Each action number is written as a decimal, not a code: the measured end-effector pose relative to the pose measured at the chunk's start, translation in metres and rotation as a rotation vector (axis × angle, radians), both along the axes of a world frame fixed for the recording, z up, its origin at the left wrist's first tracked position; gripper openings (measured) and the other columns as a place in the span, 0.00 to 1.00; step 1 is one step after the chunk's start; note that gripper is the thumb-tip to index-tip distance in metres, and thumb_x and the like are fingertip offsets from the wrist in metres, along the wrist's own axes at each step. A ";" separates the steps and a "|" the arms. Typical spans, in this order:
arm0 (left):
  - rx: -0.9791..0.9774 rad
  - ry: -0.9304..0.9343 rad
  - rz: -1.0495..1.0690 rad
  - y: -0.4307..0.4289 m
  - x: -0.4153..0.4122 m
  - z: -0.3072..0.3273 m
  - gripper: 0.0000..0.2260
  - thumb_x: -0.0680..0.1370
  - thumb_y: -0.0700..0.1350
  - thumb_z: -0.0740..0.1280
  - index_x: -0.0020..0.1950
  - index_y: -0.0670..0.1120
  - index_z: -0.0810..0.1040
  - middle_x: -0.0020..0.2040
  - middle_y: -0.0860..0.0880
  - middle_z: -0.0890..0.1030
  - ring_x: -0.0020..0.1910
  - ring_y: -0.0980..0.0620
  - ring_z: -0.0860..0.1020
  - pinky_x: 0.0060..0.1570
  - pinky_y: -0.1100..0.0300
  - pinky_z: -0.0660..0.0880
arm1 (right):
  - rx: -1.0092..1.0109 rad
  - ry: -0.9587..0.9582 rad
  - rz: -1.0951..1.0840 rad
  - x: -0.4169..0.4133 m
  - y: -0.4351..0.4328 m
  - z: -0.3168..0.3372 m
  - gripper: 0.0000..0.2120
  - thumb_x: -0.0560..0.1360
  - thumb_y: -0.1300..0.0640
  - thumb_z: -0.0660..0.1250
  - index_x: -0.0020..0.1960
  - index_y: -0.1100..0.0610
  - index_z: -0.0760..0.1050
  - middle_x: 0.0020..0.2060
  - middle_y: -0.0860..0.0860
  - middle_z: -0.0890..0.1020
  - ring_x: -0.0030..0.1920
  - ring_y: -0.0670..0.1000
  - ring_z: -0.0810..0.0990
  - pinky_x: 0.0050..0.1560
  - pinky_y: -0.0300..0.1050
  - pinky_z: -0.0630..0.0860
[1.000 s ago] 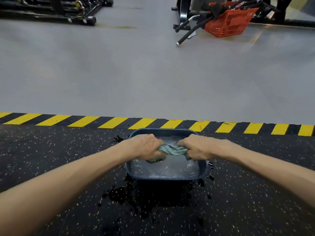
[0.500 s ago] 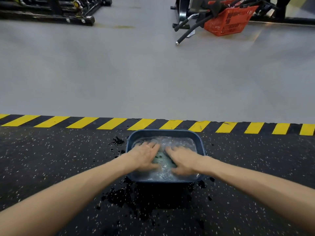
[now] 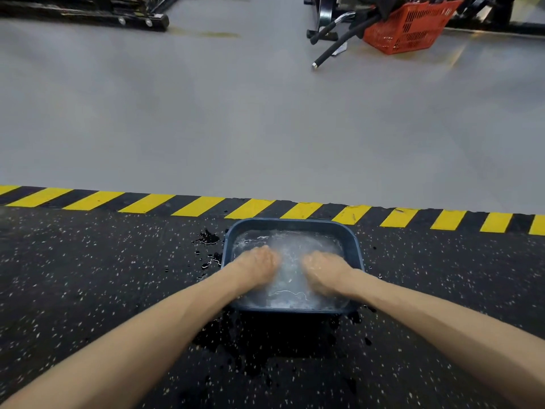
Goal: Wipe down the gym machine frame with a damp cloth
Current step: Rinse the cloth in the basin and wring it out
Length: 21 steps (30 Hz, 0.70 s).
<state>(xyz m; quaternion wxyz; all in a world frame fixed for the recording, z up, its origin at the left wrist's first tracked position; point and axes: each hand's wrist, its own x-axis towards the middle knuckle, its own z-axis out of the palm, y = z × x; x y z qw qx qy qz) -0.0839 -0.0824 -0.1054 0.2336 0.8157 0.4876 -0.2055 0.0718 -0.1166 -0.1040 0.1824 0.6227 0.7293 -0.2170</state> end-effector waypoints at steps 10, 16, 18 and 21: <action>-0.322 -0.605 0.196 0.013 -0.016 0.053 0.11 0.79 0.52 0.62 0.49 0.48 0.81 0.49 0.45 0.84 0.45 0.52 0.78 0.53 0.54 0.75 | -0.046 0.821 -0.481 0.024 -0.014 0.053 0.06 0.75 0.61 0.70 0.47 0.59 0.73 0.37 0.51 0.75 0.37 0.48 0.72 0.39 0.45 0.69; -0.694 -1.094 0.671 -0.018 0.015 0.069 0.16 0.83 0.38 0.53 0.64 0.42 0.77 0.56 0.40 0.84 0.48 0.46 0.82 0.47 0.51 0.80 | -0.133 1.190 -0.652 0.012 -0.024 0.065 0.31 0.63 0.59 0.79 0.61 0.50 0.68 0.45 0.55 0.79 0.43 0.52 0.77 0.43 0.51 0.72; -0.731 -1.191 0.815 -0.027 0.024 0.071 0.17 0.82 0.36 0.53 0.68 0.41 0.73 0.59 0.35 0.81 0.51 0.41 0.81 0.43 0.51 0.79 | -0.173 1.244 -0.665 0.003 -0.027 0.060 0.34 0.65 0.62 0.79 0.63 0.44 0.66 0.43 0.53 0.79 0.42 0.51 0.76 0.39 0.49 0.69; -0.736 -1.253 0.933 -0.027 0.023 0.068 0.27 0.80 0.33 0.56 0.78 0.50 0.62 0.61 0.40 0.79 0.55 0.42 0.79 0.53 0.47 0.77 | -0.203 1.349 -0.745 -0.006 -0.030 0.053 0.33 0.71 0.70 0.73 0.64 0.41 0.68 0.45 0.49 0.80 0.44 0.50 0.77 0.42 0.46 0.75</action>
